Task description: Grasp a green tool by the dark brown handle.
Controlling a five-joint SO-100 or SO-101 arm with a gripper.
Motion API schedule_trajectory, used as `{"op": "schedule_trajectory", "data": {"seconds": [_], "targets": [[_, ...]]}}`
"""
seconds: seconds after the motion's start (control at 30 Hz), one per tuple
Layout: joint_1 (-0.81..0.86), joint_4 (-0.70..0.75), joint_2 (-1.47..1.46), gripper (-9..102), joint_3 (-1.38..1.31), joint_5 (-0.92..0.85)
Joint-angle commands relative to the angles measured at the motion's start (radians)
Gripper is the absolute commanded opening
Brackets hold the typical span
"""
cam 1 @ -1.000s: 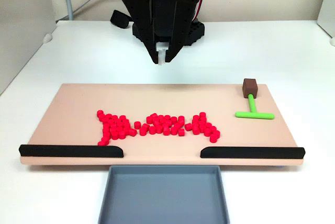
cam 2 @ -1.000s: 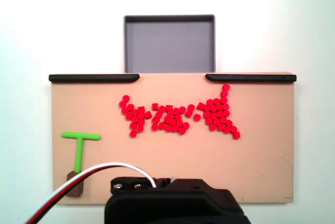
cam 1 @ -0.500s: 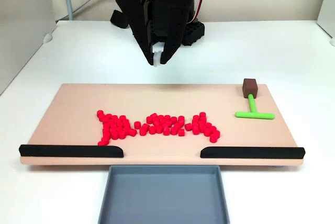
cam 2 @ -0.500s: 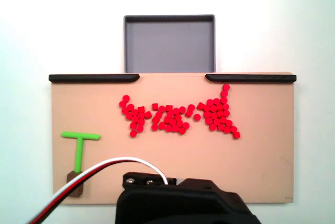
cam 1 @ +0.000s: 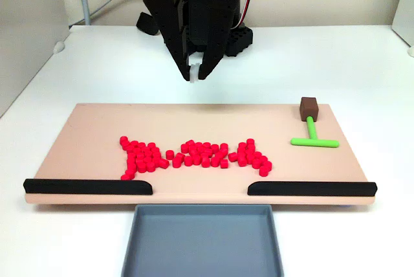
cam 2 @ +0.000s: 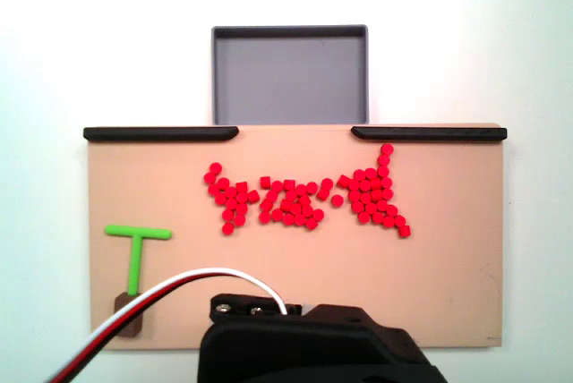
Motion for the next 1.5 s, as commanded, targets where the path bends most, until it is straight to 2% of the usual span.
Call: {"op": "schedule_trajectory", "data": {"seconds": [0.0, 0.23, 0.83, 1.17, 1.47], "targets": [[-0.02, 0.005, 0.018, 0, -0.014, -0.006], [-0.071, 0.005, 0.02, 0, -0.014, -0.002], [-0.264, 0.005, 0.133, 0, 0.078, 0.163], [-0.356, -0.138, 0.276, 0, 0.275, 0.265], [-0.403, -0.184, 0.385, 0, 0.408, 0.339]]}}
